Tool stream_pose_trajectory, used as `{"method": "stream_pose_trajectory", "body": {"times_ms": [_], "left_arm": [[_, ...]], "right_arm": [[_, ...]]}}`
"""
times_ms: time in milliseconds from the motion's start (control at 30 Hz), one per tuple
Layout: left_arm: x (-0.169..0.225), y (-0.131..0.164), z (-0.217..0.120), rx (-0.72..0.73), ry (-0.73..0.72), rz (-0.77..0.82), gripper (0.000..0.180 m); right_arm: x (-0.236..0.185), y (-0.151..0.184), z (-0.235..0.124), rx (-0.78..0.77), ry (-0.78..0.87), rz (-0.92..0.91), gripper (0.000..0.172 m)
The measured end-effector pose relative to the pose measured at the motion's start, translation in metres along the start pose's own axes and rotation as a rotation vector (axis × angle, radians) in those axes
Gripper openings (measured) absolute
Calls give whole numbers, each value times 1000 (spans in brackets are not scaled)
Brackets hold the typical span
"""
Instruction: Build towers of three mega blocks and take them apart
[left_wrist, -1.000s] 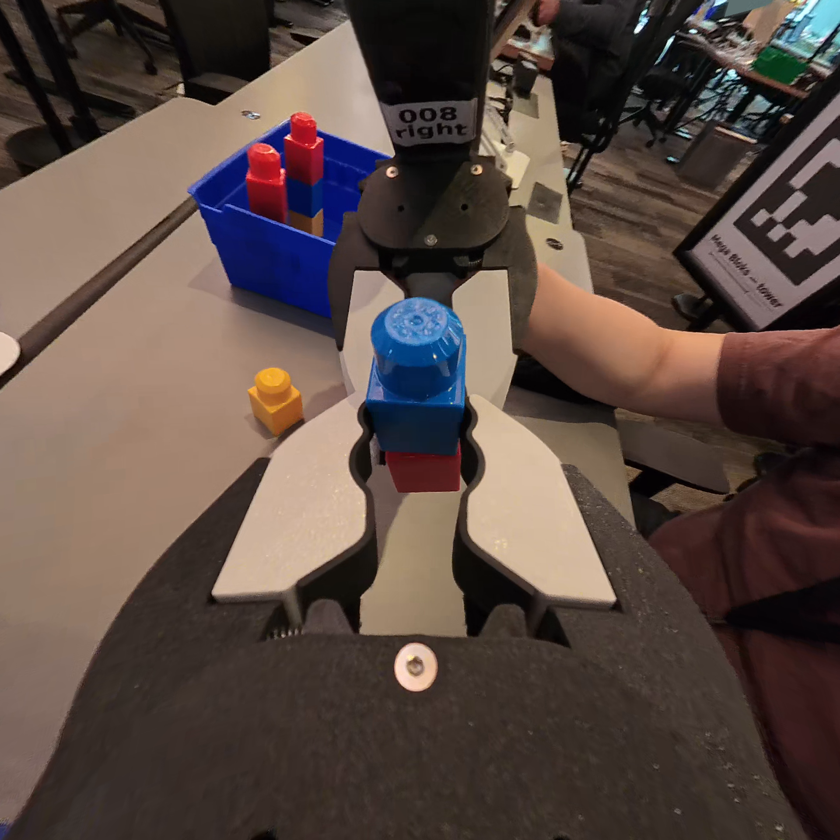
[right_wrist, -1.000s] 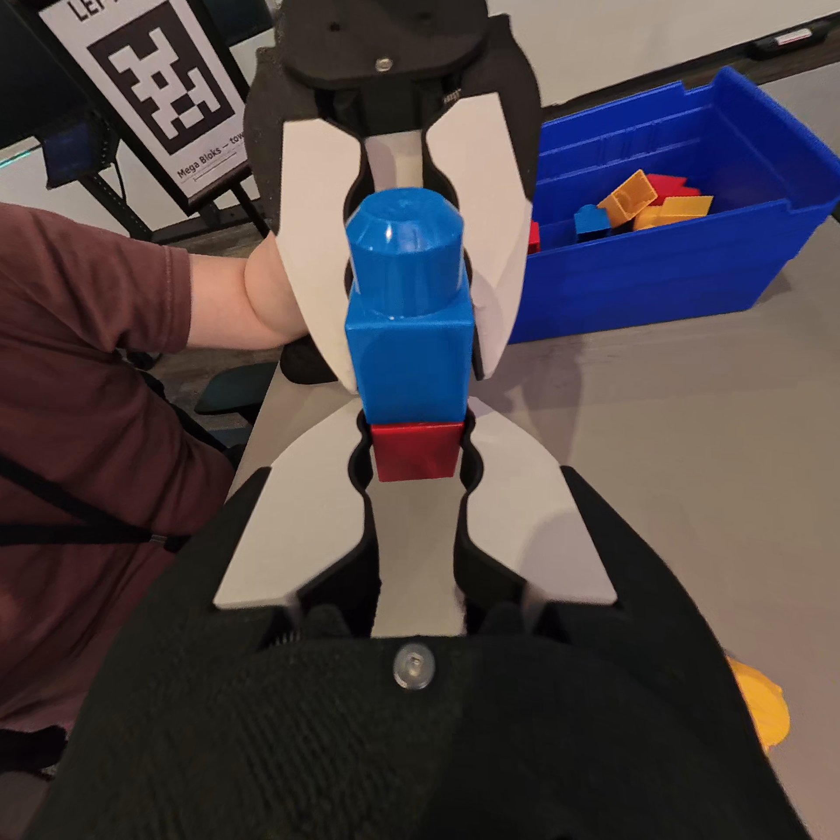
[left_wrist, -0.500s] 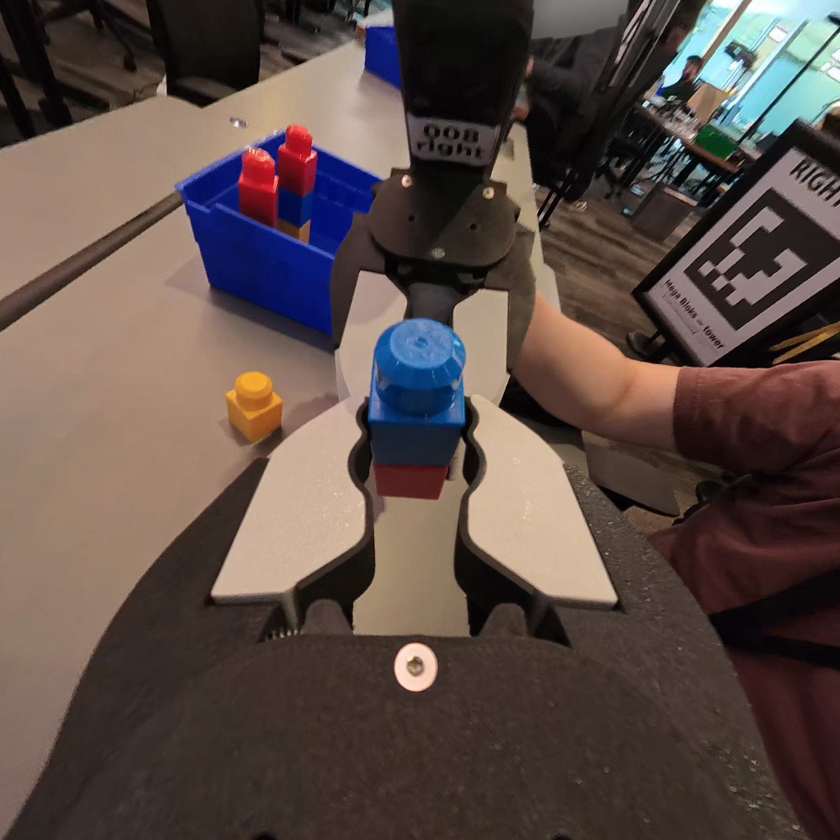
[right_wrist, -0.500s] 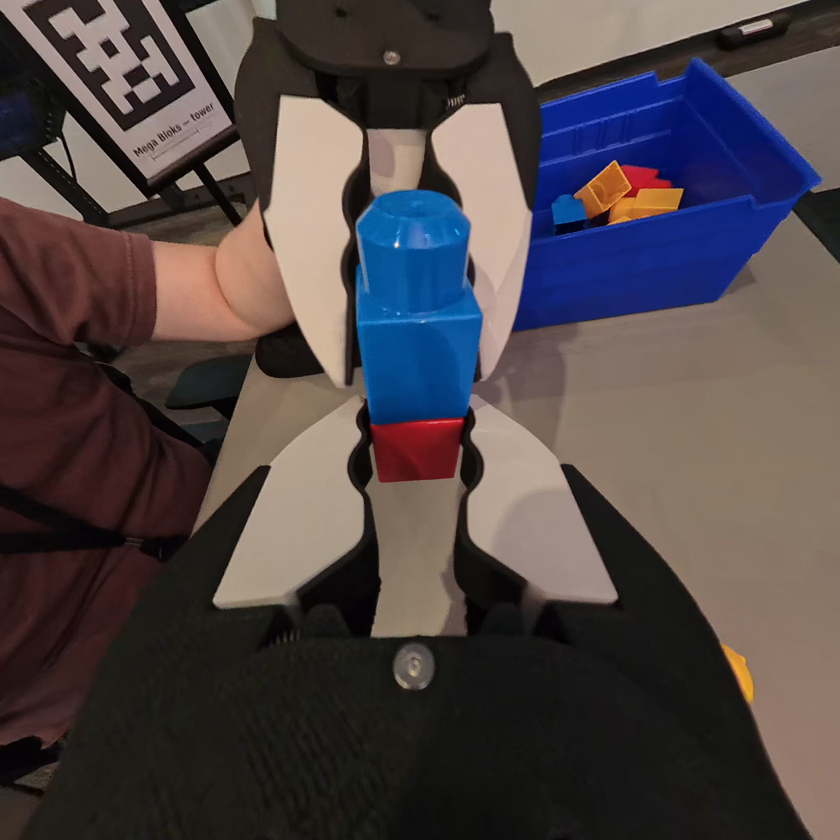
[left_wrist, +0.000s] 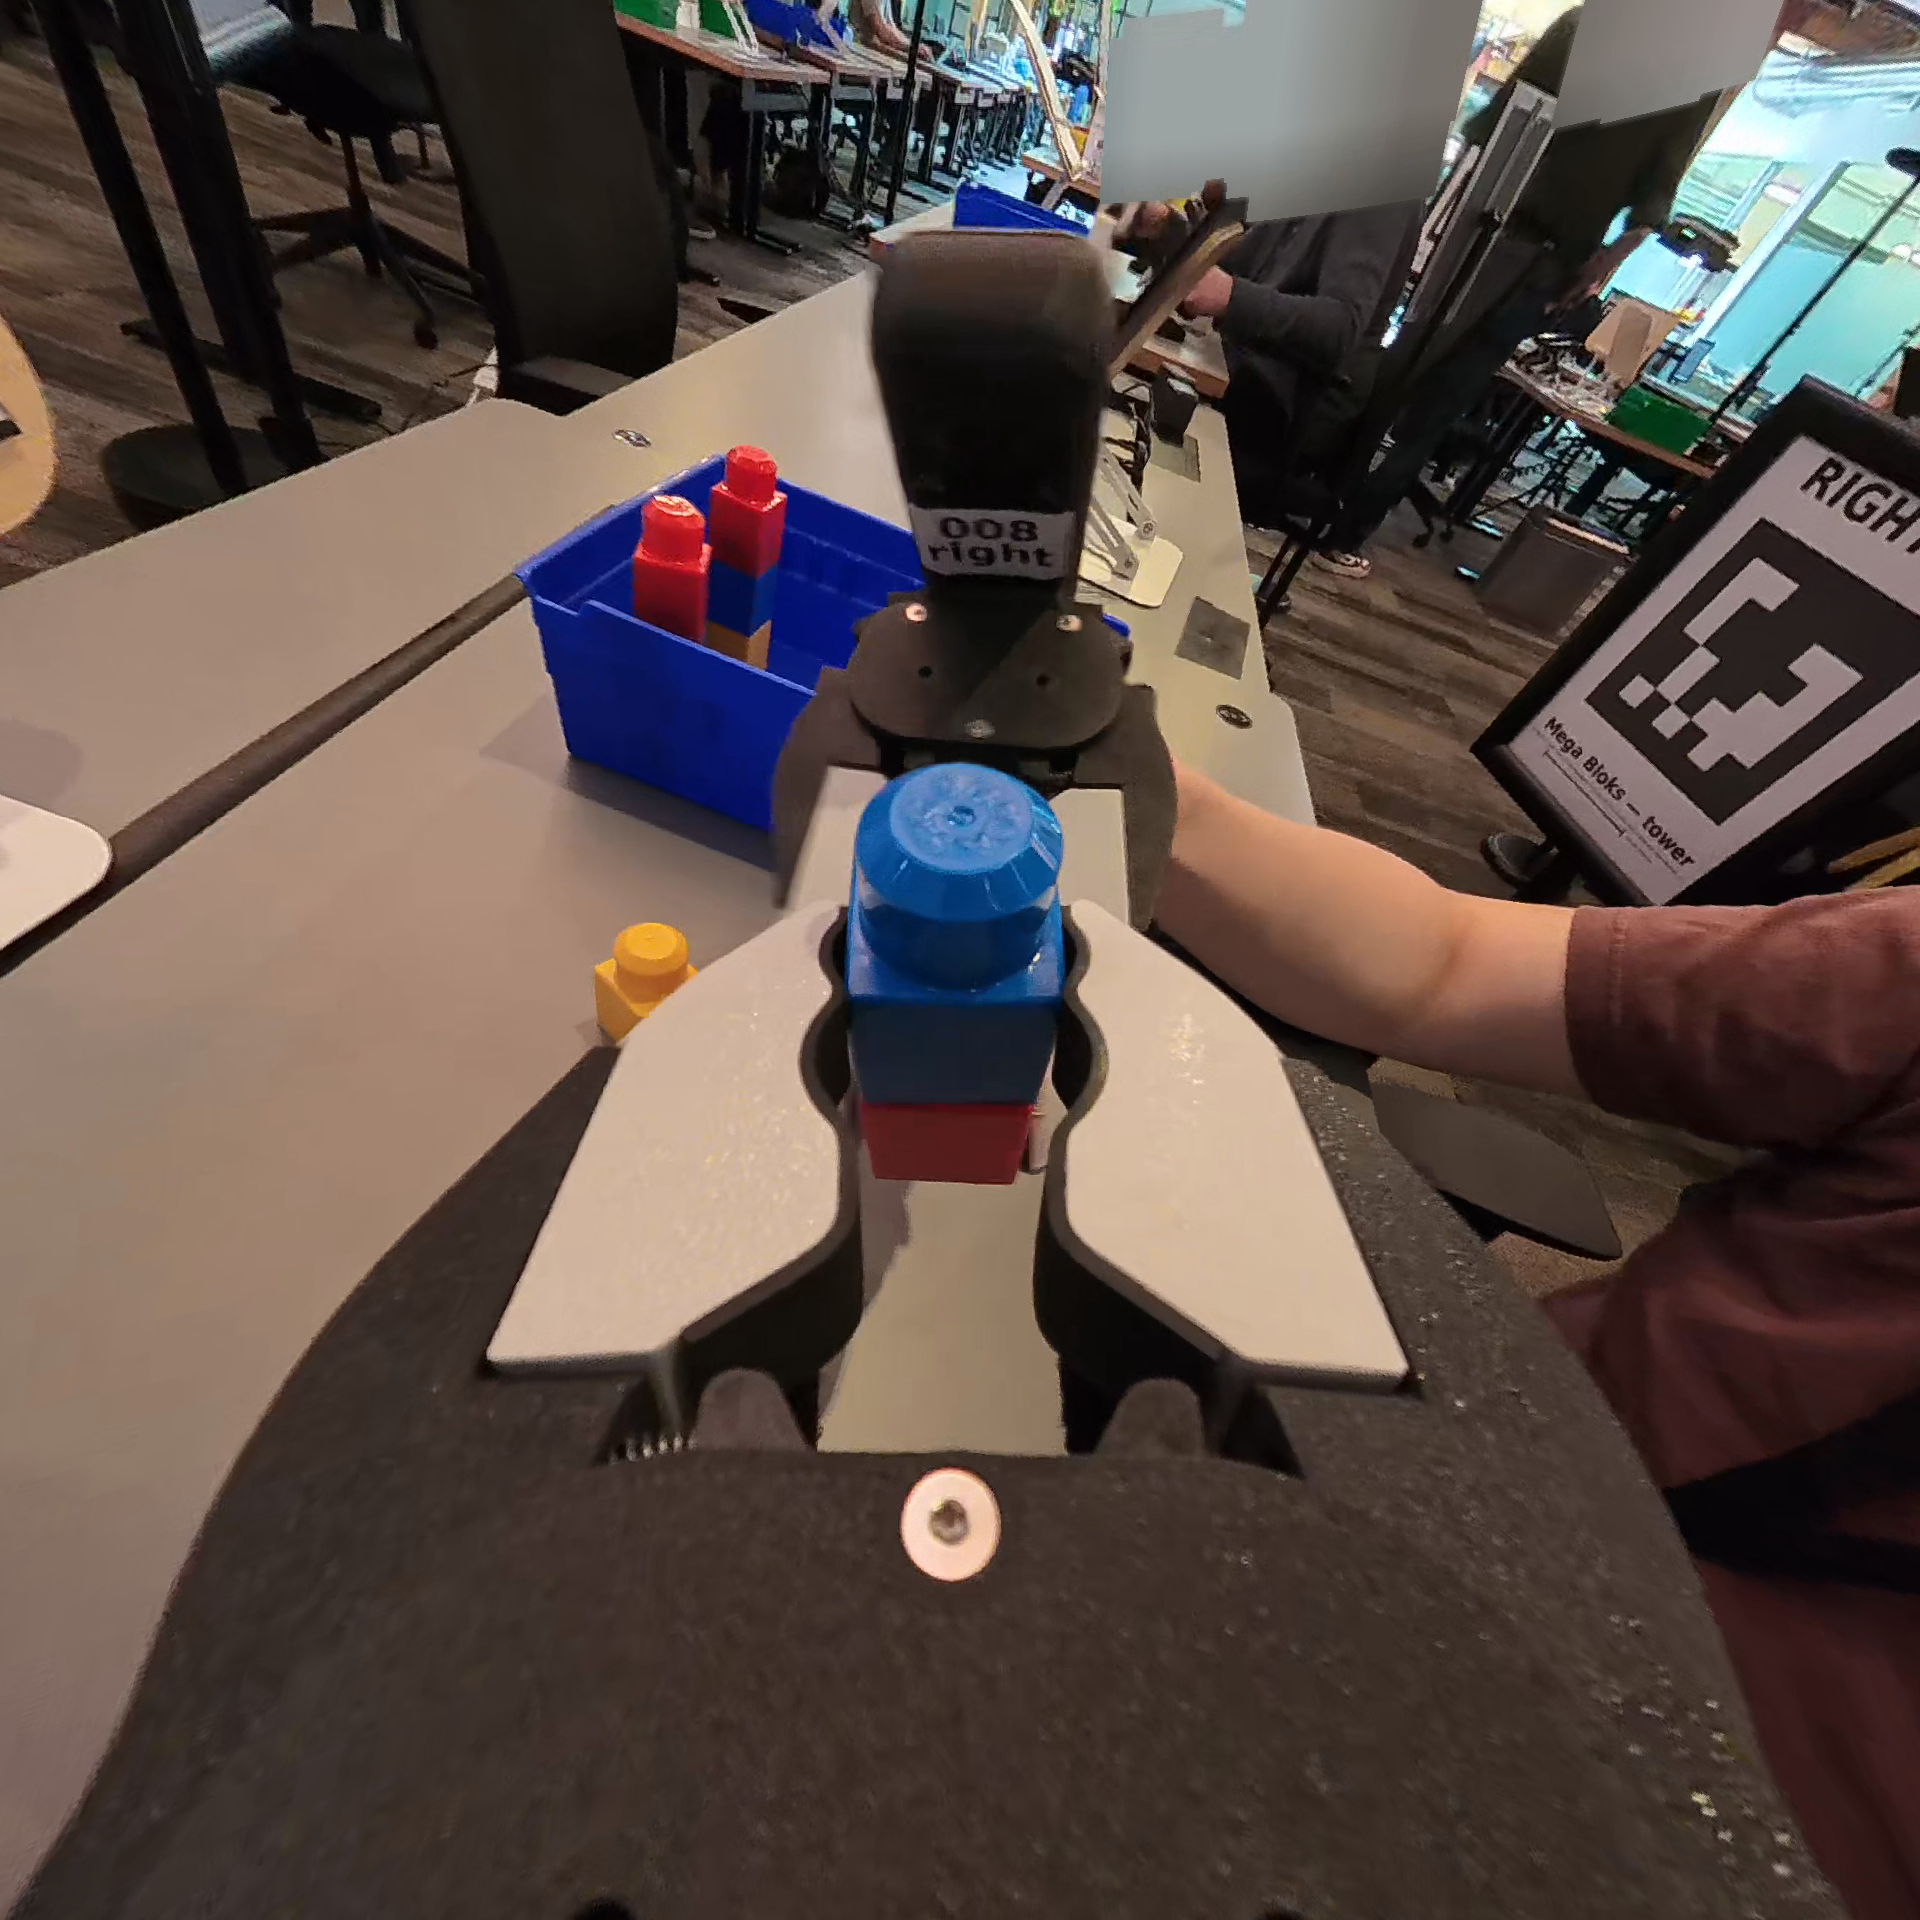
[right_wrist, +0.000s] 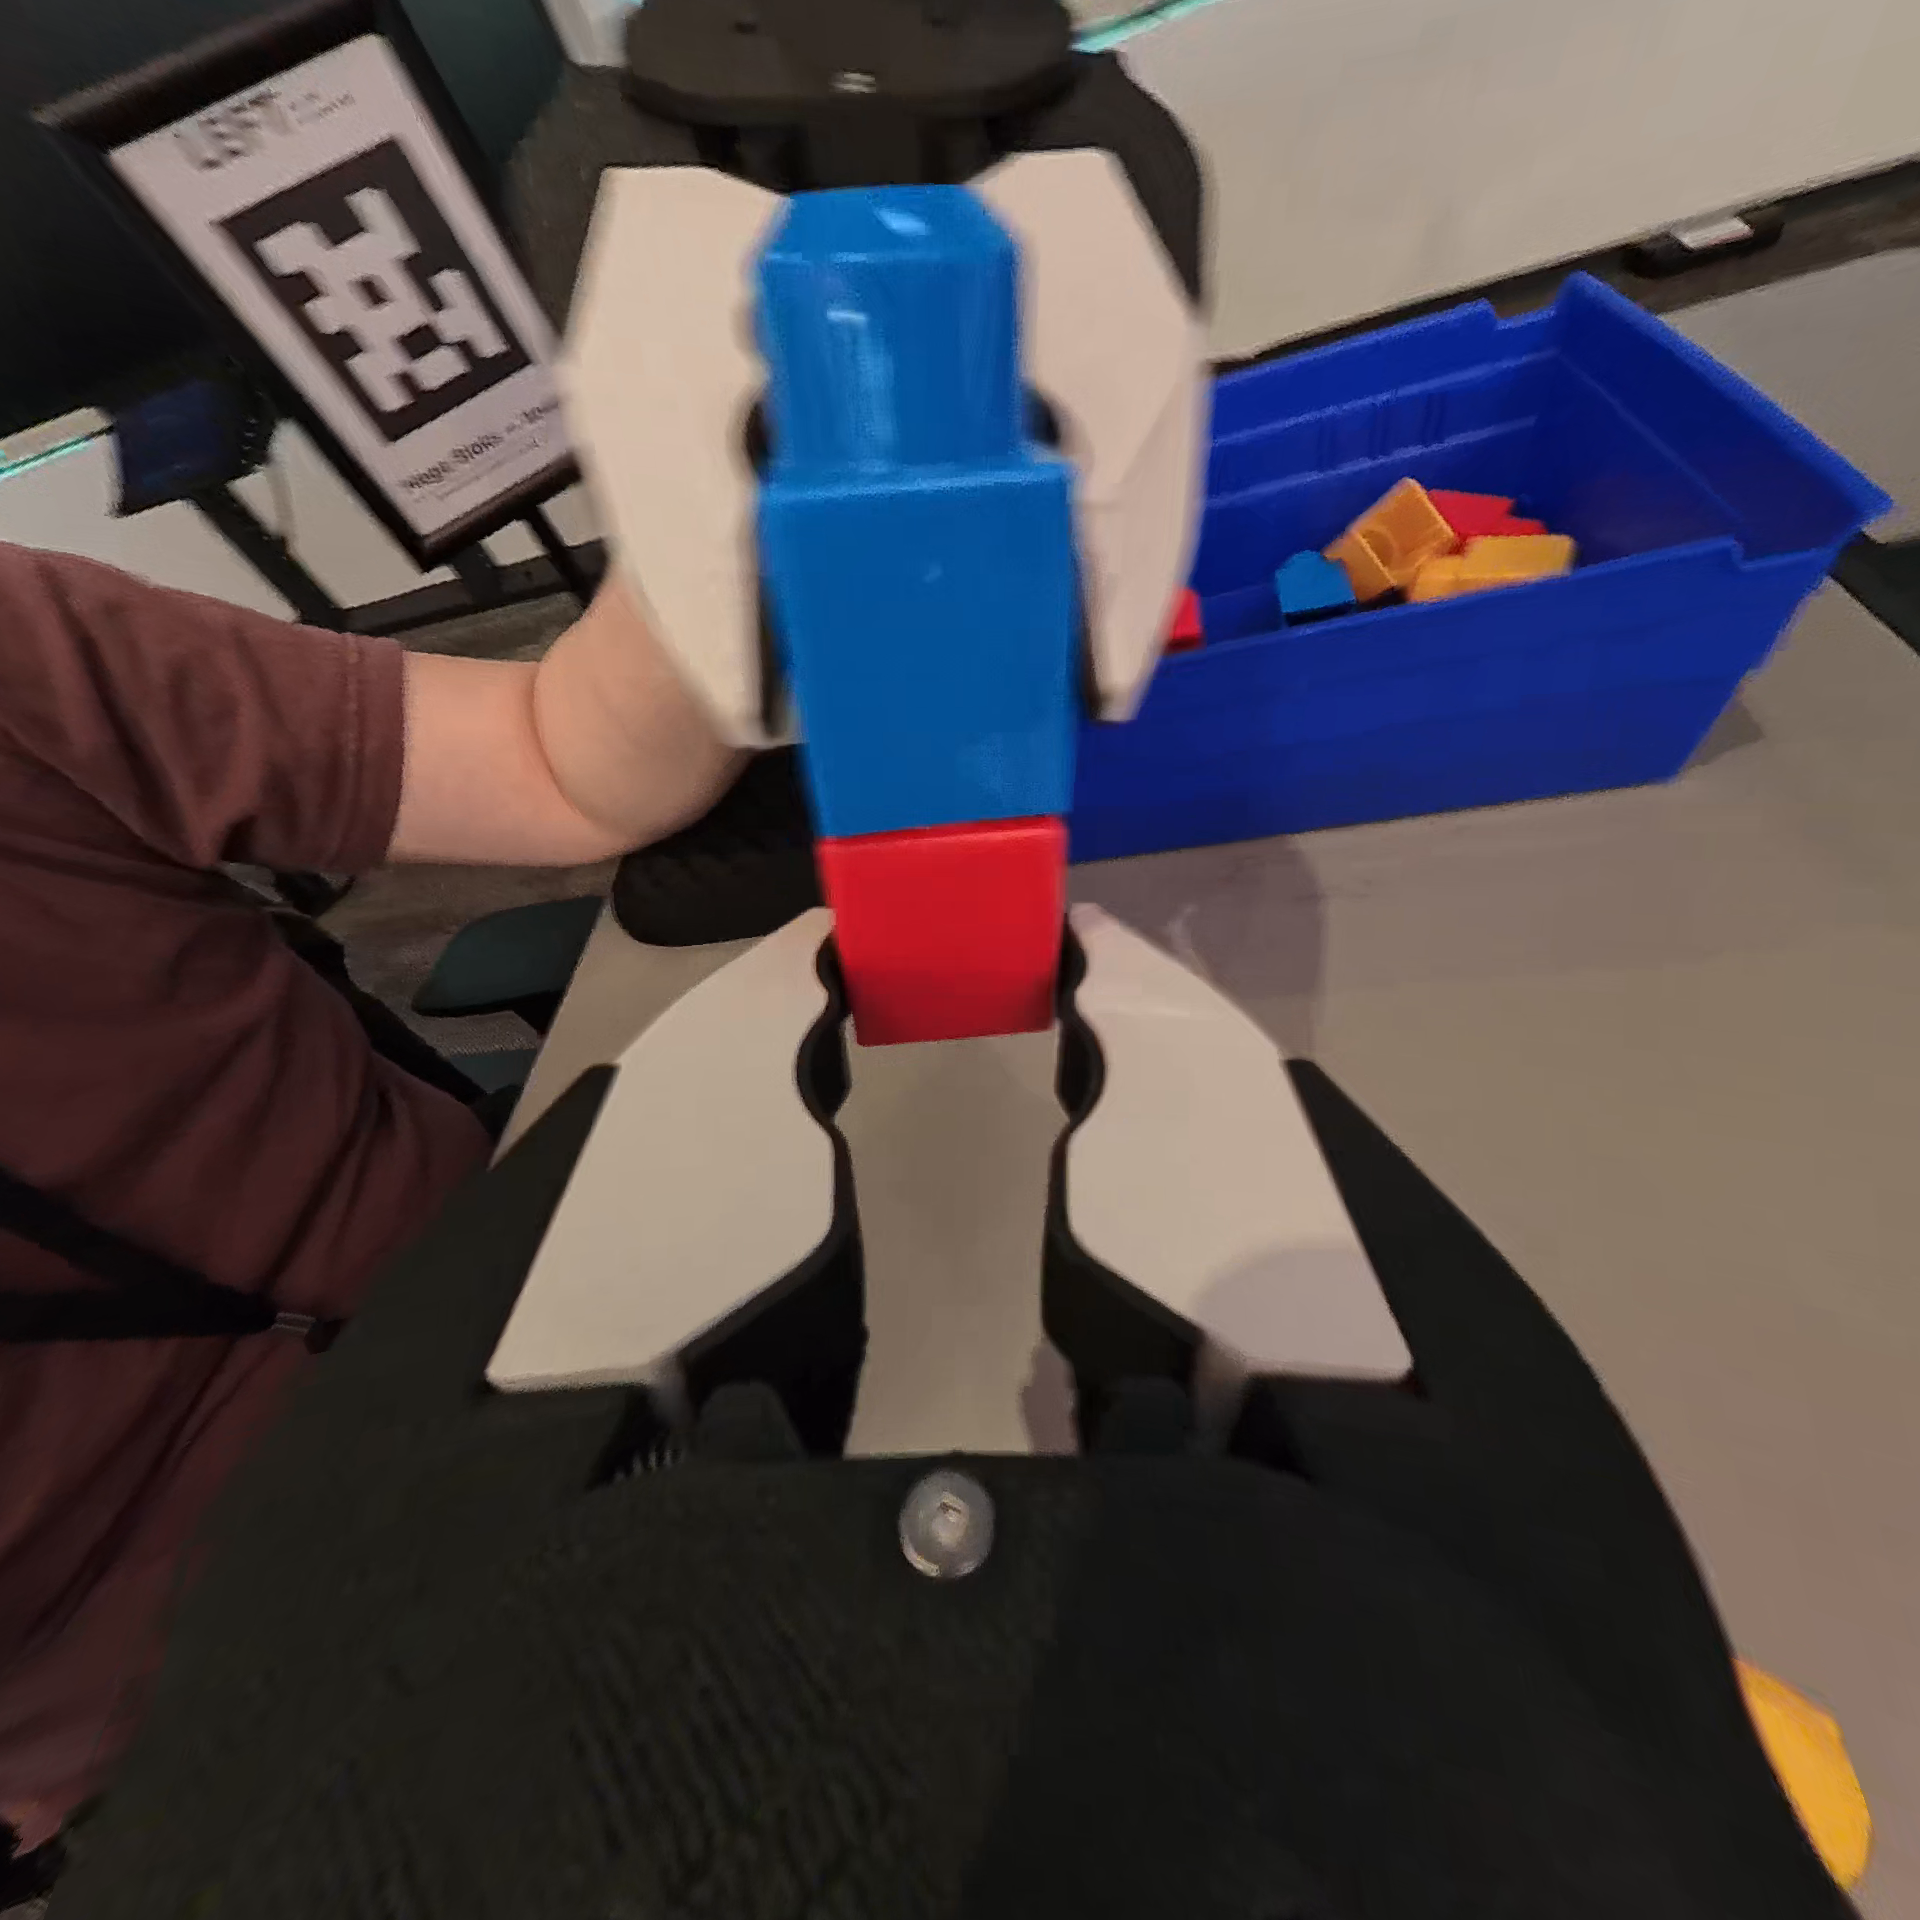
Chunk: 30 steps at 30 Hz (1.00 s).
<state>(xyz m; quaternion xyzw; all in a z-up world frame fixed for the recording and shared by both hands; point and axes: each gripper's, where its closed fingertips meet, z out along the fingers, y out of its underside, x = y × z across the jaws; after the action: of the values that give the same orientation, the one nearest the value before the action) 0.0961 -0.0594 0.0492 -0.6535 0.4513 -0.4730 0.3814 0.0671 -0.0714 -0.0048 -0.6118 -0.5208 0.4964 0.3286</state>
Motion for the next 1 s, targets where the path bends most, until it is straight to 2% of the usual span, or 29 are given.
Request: {"method": "stream_pose_trajectory", "body": {"times_ms": [300,633,900,1000], "left_arm": [[7,13,-1,-81,78,-30,36],[3,4,1,-2,72,-58,36],[-2,10,4,-20,61,-73,36],[0,4,-1,12,82,-77,37]], "right_arm": [[-10,9,3,-75,-50,-37,36],[-7,2,2,-35,-50,8,36],[-4,9,6,-74,-42,27,36],[-6,1,2,-17,-67,25,37]]}}
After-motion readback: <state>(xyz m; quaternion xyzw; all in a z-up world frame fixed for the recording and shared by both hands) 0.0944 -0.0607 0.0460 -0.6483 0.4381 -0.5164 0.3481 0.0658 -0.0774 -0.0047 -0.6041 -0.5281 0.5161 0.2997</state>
